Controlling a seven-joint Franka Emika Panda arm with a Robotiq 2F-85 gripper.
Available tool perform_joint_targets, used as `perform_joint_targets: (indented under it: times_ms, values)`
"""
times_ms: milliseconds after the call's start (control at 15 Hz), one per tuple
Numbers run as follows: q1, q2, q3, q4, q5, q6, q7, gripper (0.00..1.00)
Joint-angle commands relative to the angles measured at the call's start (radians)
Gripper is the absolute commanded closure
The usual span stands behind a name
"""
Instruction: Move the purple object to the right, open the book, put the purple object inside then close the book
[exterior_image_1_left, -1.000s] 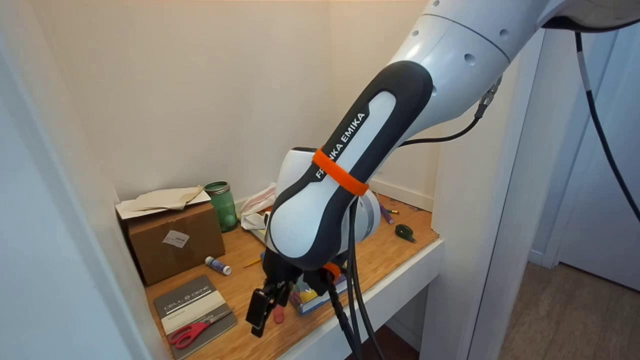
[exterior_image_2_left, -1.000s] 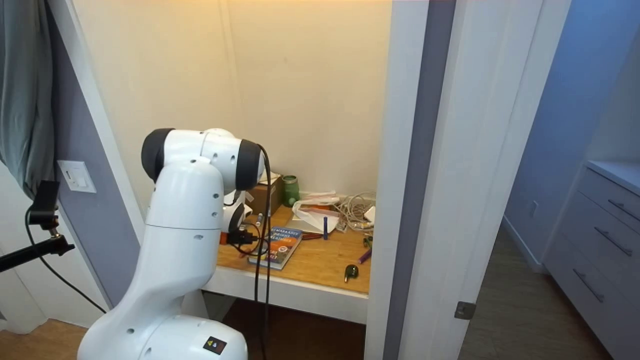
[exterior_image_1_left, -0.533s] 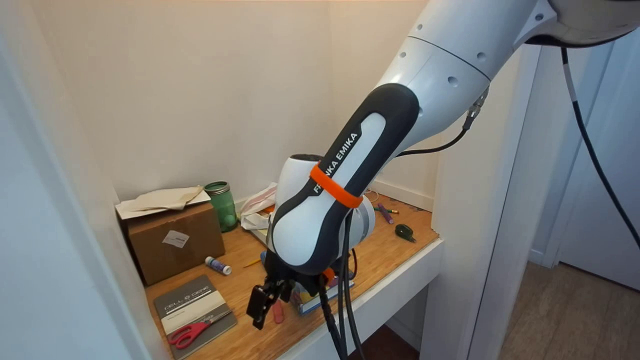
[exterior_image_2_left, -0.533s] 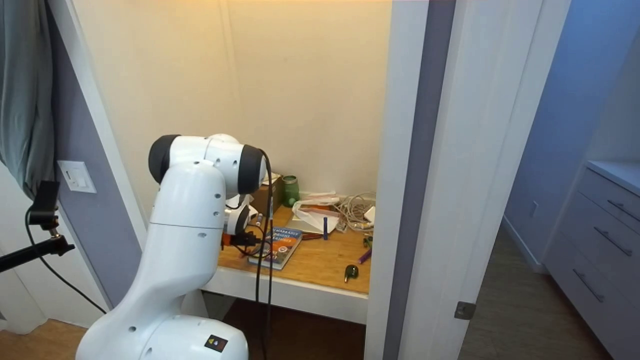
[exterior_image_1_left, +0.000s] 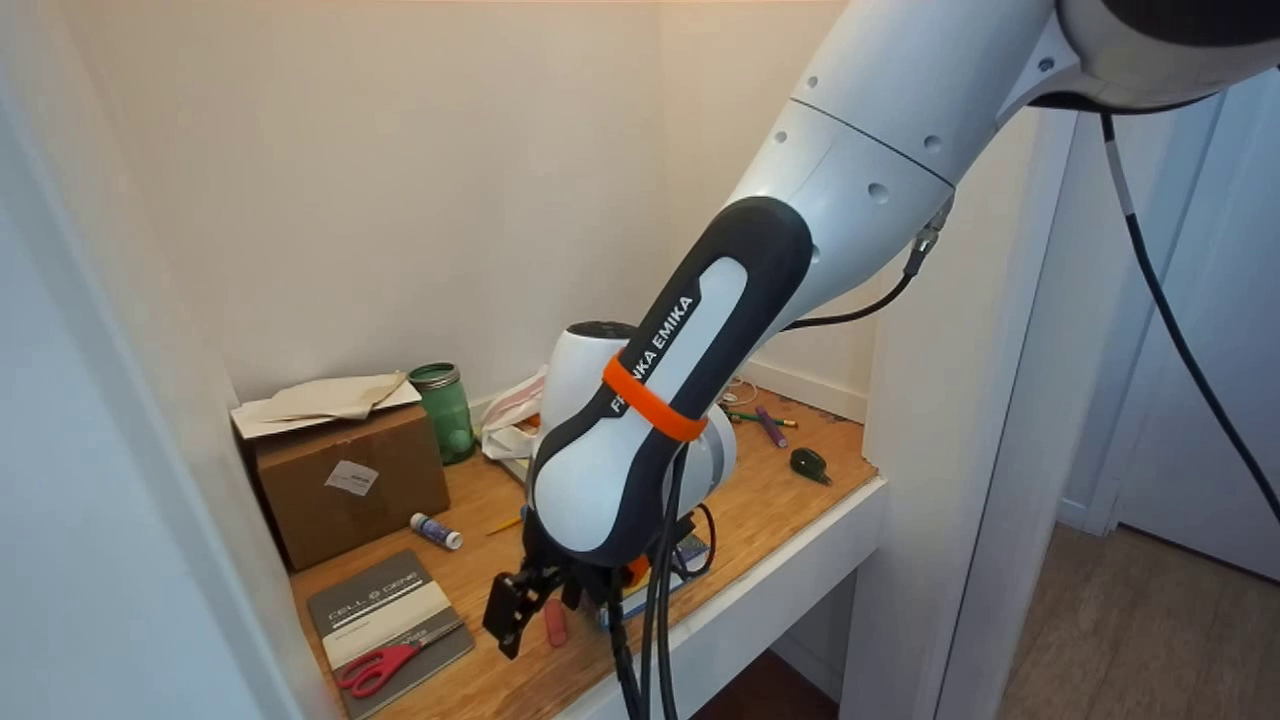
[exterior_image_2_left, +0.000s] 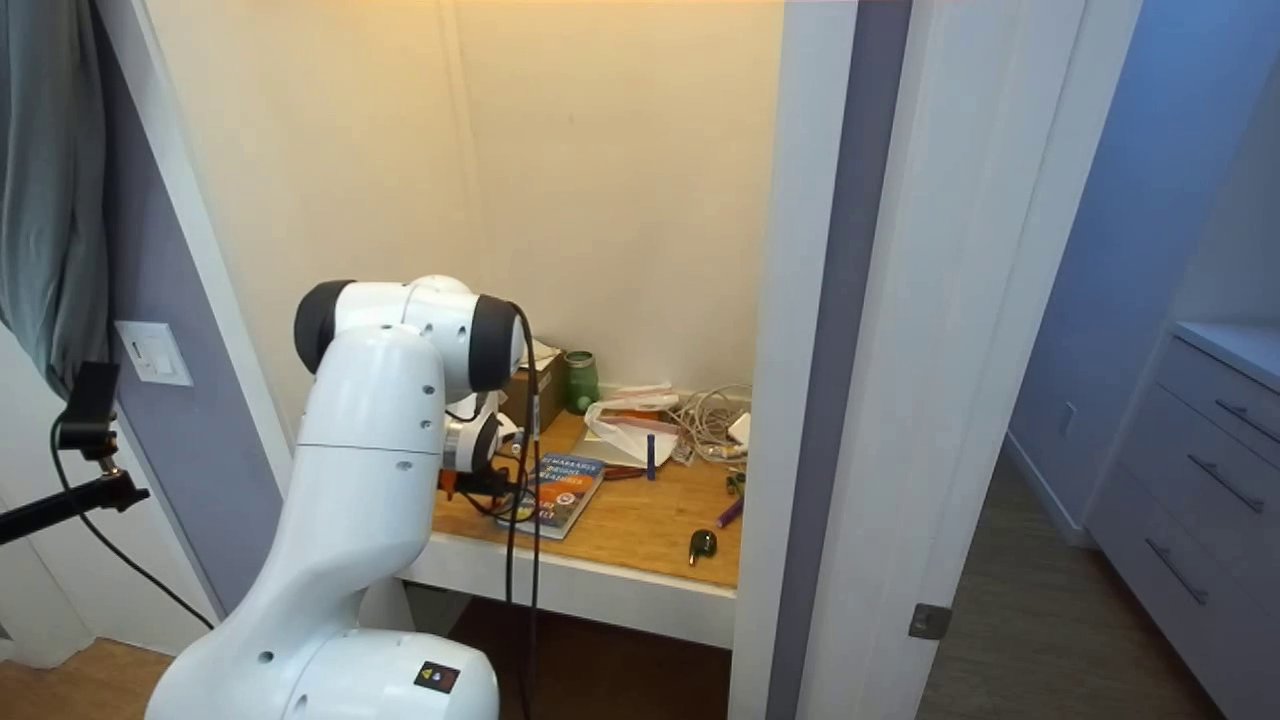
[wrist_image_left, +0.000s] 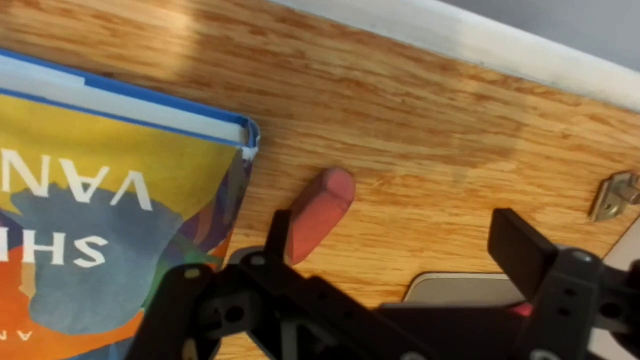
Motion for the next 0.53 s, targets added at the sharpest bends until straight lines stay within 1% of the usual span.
perform_joint_targets:
  times_ms: [0, 67, 200, 267, 333, 400, 467]
  values:
    - [0.047, 0.028, -0.049, 0.04, -0.038, 0.014, 0.089, 0.0]
    - [0.054, 0.031, -0.057, 0.044, -0.039, 0.013, 0.101, 0.0]
    - [0.067, 0.037, -0.073, 0.052, -0.041, 0.013, 0.124, 0.1]
    - [0.072, 0.039, -0.08, 0.056, -0.04, 0.013, 0.133, 0.19]
    - [0.076, 0.041, -0.084, 0.057, -0.039, 0.012, 0.14, 0.24]
    - [0.081, 0.042, -0.089, 0.059, -0.039, 0.012, 0.147, 0.38]
    - [0.085, 0.043, -0.094, 0.061, -0.039, 0.012, 0.153, 0.45]
